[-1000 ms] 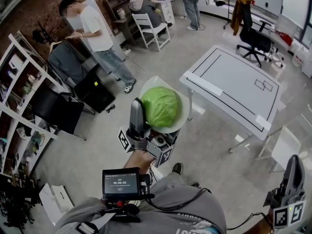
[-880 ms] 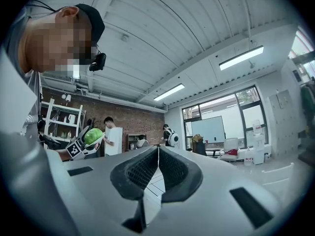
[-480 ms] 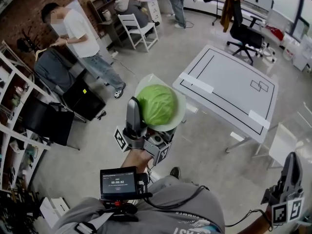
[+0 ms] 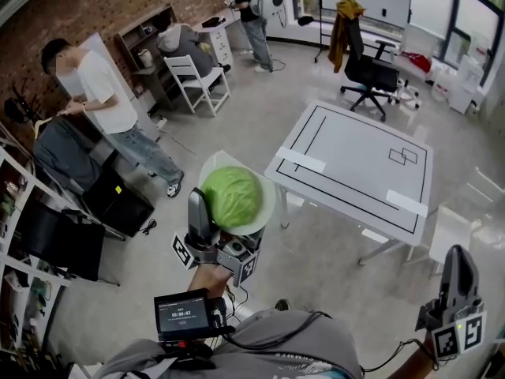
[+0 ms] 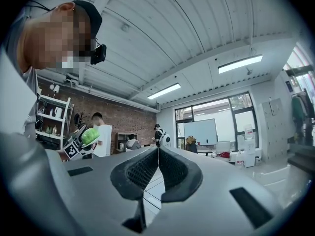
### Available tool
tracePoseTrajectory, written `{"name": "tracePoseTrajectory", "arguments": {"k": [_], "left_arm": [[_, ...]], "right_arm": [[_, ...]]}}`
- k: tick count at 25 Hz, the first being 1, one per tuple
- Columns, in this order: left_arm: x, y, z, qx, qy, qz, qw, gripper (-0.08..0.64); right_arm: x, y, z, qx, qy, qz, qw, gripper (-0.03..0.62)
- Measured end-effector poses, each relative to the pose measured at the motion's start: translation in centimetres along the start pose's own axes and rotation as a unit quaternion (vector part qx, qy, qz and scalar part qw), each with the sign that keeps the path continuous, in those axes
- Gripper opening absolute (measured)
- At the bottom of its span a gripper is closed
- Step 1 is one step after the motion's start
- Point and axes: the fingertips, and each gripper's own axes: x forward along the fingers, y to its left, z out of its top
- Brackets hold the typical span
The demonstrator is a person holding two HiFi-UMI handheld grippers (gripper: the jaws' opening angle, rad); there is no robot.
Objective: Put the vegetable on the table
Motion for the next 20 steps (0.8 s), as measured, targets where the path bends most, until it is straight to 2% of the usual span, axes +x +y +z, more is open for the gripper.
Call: {"name": "tracePoseTrajectory", "arguments": {"k": [8, 15, 20], "left_arm": [[0.6, 2.3, 1.5, -0.010, 0.002, 0.006, 0.9999, 0.368], [1.9, 5.2, -0.5, -0.003, -0.015, 0.018, 0.9997, 0.368], [3.7, 5.7, -3.0, 0.017, -0.021, 0.002, 0.9996, 0.368]], "right_arm": [[2.2, 0.5, -0.1, -0.004, 0.011, -0.003, 1.000, 0.006], [3.7, -4.2, -0.2, 0.002, 0.012, 0.006, 1.000, 0.006], [5.0, -8.1, 0.7, 0.002, 0.001, 0.027, 1.000, 0.006]]}}
